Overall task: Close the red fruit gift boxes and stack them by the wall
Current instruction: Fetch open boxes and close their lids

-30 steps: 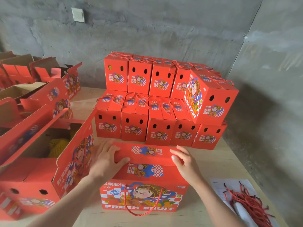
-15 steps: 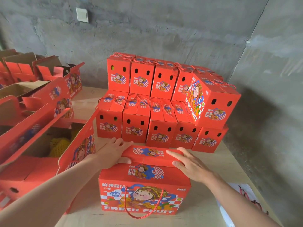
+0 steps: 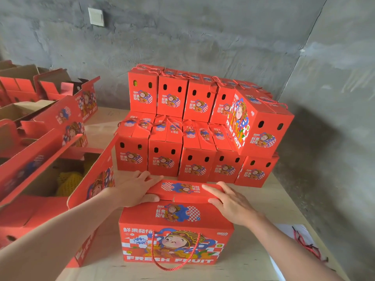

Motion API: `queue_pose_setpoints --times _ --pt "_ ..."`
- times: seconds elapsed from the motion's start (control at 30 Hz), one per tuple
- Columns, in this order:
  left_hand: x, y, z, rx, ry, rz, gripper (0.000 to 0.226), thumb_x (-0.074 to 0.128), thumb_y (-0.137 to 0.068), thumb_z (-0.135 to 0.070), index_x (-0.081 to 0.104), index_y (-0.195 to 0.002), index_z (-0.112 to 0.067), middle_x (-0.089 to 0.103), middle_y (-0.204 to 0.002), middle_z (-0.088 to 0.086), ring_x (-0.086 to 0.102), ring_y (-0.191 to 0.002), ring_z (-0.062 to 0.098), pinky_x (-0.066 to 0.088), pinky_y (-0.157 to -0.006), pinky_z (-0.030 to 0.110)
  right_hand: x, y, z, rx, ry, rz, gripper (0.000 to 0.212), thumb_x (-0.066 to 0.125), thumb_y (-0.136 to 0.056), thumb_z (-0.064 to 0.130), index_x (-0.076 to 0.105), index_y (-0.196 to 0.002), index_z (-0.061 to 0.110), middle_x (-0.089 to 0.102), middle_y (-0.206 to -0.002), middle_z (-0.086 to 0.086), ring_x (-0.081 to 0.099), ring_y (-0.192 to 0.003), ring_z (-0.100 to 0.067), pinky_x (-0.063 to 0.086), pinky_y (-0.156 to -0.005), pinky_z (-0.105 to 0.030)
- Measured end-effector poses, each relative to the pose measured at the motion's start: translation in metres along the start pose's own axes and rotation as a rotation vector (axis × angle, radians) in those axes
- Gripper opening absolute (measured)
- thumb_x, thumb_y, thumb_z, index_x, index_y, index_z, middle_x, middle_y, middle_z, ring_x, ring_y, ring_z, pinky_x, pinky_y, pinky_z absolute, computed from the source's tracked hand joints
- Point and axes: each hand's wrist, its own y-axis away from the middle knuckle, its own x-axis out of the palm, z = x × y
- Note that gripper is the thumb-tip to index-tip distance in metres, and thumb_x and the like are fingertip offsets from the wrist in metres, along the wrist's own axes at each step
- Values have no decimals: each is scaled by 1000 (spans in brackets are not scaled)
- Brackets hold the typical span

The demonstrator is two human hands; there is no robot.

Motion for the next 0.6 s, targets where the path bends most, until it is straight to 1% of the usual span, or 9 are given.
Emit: queue_pose_setpoints --times 0.07,0.1,0.2,0.27,0.33,0.4,0.47,0.53,0.6 --pt "-5 -1 -5 -47 8 29 85 26 -82 -76 2 -151 -34 25 -148 3 25 -133 25 26 -112 42 0 -1 1 2 19 -4 45 26 -98 55 11 -141 59 30 -140 6 42 -124 -17 39 -96 -32" --pt "-9 -3 -11 -86 1 51 91 26 -77 -82 7 -151 -33 27 -146 4 27 -133 28 28 -111 44 0 -1 1 2 29 -6 46 26 -99 55 11 -141 59 31 -140 6 41 -124 -17 39 -97 -33" --pt "-16 -14 -36 -167 -112 61 107 22 -65 -93 30 -142 -20 43 -133 10 42 -122 33 32 -107 46 1 0 1 9 49 -11 46 26 -99 54 10 -141 59 30 -142 5 40 -127 -18 38 -99 -34" --pt "-10 -18 -44 -187 -59 4 103 27 -68 -91 35 -136 -14 45 -131 9 44 -121 31 34 -106 47 2 0 1 3 50 -17 46 26 -98 55 10 -142 59 31 -140 5 41 -125 -18 39 -98 -33" --pt "0 -17 -41 -177 -12 -95 98 26 -70 -90 38 -132 -15 47 -132 6 43 -123 27 35 -105 44 1 0 1 -2 43 -14 47 26 -98 55 11 -142 58 31 -139 5 41 -124 -18 38 -98 -33" --pt "6 -16 -37 -156 -45 -165 99 17 -68 -90 39 -131 -17 48 -131 3 44 -122 25 36 -104 42 1 -1 2 1 38 -1 46 27 -98 55 10 -142 59 30 -140 4 40 -125 -19 37 -99 -33" --pt "8 -16 -37 -138 -80 -211 107 2 -63 -91 37 -134 -19 49 -130 3 46 -121 25 38 -102 41 -1 0 4 8 38 27 46 26 -99 55 8 -140 62 26 -144 3 36 -130 -21 36 -102 -35" --pt "8 -16 -38 -113 -113 -226 117 -12 -55 -91 34 -137 -21 49 -131 5 46 -120 26 39 -101 41 -3 0 6 8 50 65 46 24 -99 54 4 -140 63 21 -148 1 30 -134 -24 34 -105 -38" --pt "6 -16 -37 -101 -124 -211 123 -19 -51 -91 32 -138 -21 48 -132 7 46 -121 28 41 -100 41 -6 0 7 3 74 102 47 22 -99 54 1 -140 62 16 -151 -2 23 -138 -26 32 -106 -41"
